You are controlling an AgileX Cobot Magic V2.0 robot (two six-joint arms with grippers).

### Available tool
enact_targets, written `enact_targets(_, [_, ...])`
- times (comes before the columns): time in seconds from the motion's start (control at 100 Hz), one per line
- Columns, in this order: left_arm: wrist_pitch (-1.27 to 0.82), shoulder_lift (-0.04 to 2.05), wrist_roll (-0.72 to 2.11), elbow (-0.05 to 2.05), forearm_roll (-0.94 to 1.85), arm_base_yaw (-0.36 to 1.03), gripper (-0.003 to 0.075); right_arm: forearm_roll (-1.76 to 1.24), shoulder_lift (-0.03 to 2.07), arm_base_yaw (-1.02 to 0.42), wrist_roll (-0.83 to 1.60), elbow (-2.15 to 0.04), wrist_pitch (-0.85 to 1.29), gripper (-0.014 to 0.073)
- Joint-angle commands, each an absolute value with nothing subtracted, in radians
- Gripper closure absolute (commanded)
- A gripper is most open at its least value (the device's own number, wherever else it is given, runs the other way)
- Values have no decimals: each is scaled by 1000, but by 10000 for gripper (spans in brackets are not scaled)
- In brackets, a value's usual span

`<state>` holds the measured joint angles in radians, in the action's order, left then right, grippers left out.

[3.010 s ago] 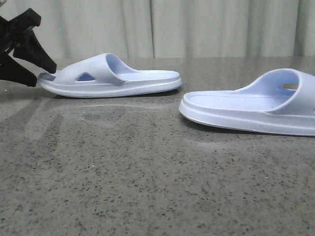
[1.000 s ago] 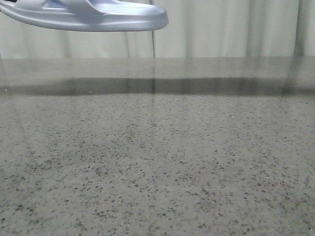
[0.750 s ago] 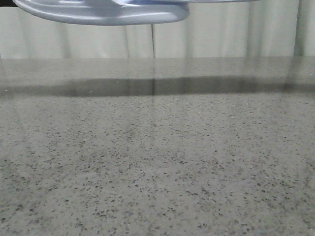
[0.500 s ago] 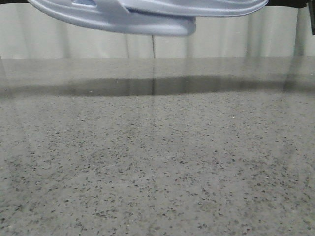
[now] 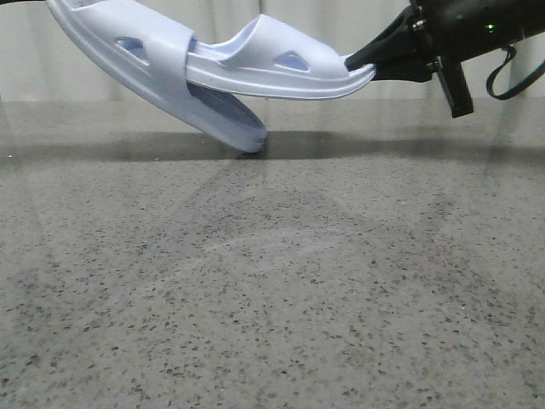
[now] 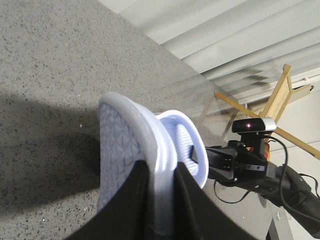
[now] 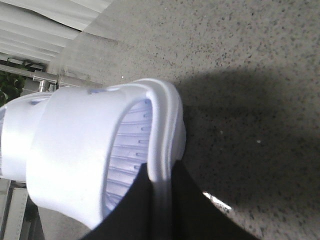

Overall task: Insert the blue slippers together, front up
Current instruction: 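Swing the right gripper's slipper over and stack it onto the left one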

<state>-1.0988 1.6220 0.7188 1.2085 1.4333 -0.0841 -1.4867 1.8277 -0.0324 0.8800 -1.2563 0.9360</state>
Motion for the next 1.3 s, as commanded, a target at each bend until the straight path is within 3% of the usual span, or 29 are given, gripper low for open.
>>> enact_targets(0.0, [-1267, 1579, 710, 1236, 1528, -54, 704, -1585, 1800, -99, 895, -1326, 1119, 693])
enact_targets(0.29, [-1267, 1576, 708, 1236, 1516, -80, 705, -1542, 1815, -98, 895, -1395, 1165, 666])
enact_targets(0.48, [-1267, 1571, 708, 1236, 1512, -162, 705, -1538, 1815, 17, 888, -1395, 1291, 505])
enact_targets(0.74, [-1260, 1573, 708, 1236, 1478, -195, 705, -1512, 1783, 175, 868, -1397, 1311, 492])
enact_targets(0.96, [-1204, 1573, 740, 1215, 1447, -135, 705, -1503, 1764, 207, 862, -1397, 1311, 493])
enact_targets(1.29, [-894, 1573, 787, 1168, 1241, 29, 703, -1480, 1746, 209, 862, -1397, 1311, 494])
